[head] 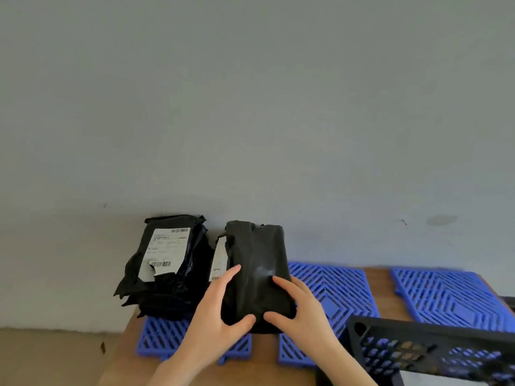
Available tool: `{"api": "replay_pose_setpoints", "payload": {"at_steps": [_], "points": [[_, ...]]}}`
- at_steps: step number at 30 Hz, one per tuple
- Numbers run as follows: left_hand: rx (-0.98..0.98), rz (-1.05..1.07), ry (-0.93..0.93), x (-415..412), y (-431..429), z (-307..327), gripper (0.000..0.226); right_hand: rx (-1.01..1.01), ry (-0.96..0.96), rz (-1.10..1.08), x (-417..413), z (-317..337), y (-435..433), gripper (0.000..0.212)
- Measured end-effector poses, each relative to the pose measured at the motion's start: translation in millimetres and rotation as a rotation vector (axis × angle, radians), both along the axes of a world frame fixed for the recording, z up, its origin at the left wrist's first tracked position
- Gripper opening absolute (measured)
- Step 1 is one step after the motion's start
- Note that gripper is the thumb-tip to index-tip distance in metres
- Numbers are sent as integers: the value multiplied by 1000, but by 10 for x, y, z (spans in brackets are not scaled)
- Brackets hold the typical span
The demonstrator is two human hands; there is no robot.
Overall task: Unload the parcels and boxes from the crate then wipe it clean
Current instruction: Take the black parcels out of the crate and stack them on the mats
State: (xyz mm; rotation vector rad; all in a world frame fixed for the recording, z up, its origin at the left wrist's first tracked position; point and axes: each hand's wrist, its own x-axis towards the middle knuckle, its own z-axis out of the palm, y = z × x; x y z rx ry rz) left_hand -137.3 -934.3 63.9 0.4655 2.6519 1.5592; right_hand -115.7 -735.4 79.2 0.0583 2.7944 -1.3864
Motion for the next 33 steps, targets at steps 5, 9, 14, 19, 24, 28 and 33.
{"api": "replay_pose_setpoints", "payload": {"at_steps": [5, 9, 14, 19, 24, 28, 33], "points": [[-160, -69, -108, -418, -286, -312, 83, 58, -72, -59, -383, -354, -360, 71], [-208, -87, -164, -676, -425, -530, 84, 63, -137, -92, -588, -590, -588, 72], [-259, -101, -123, -916, -459, -739, 76, 73, -162, -136, -791, -767, -743, 74], [-362, -72, -113, -1091, -429, -798, 74, 78, -175, -140, -1009, -815, -755, 73], [-326, -60, -87, -1277, -396, -802, 71, 96, -181, -120, -1183, -827, -740, 70], [-361, -35, -13, -1308, -340, -783, 69, 98, -189, -97, -1287, -804, -725, 69], [-485, -8, 170, -1139, -342, -734, 70, 100, -128, -100, -1137, -768, -702, 63]]}}
